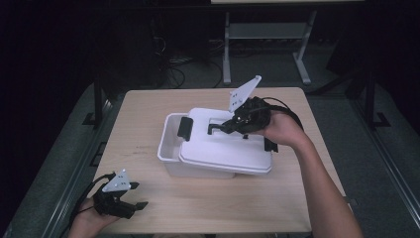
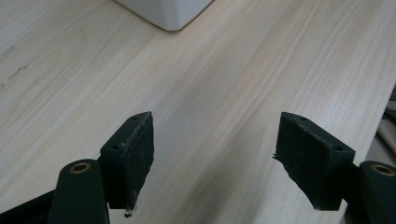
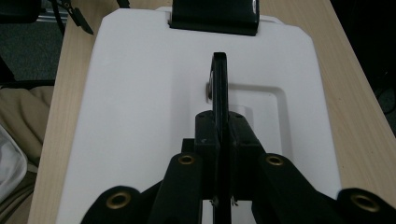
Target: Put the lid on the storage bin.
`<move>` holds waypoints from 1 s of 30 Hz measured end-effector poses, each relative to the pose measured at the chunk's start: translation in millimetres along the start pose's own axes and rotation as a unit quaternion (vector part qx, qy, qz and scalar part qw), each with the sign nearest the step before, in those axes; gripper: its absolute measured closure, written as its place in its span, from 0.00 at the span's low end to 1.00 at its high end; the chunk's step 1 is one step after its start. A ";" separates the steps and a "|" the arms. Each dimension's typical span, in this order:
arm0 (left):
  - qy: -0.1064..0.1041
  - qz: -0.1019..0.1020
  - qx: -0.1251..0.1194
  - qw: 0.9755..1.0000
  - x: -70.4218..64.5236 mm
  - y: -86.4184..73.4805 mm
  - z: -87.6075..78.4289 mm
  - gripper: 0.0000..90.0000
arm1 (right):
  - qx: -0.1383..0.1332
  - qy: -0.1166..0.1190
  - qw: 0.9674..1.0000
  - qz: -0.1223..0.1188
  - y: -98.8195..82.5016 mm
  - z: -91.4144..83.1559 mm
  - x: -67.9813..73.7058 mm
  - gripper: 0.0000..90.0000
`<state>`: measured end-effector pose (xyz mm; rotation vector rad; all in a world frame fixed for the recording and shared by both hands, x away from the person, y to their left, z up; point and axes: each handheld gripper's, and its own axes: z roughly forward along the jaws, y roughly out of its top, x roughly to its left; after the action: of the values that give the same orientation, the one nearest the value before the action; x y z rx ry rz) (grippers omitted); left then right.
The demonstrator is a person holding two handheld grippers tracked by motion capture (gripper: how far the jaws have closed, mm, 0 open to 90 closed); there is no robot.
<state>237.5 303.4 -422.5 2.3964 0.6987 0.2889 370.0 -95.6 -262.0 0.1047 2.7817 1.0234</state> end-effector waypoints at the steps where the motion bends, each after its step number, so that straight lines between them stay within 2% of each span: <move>1: 0.000 0.000 0.000 1.000 0.0 0.0 0.0 0.31 | 0.003 0.001 1.000 -0.001 1.2 0.9 -0.6 0.93; 24: 0.001 -0.003 -0.002 1.000 1.6 -1.5 -1.3 0.31 | 0.009 0.032 0.999 -0.004 22.9 36.8 -18.7 0.93; 30: 0.001 -0.003 -0.003 1.000 2.5 -2.0 -1.8 0.31 | 0.015 0.033 0.999 -0.005 29.9 45.4 -24.8 0.93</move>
<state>238.1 307.1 -422.2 2.3875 0.7054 0.2918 403.0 -47.1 -273.1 0.0628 2.8544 1.0002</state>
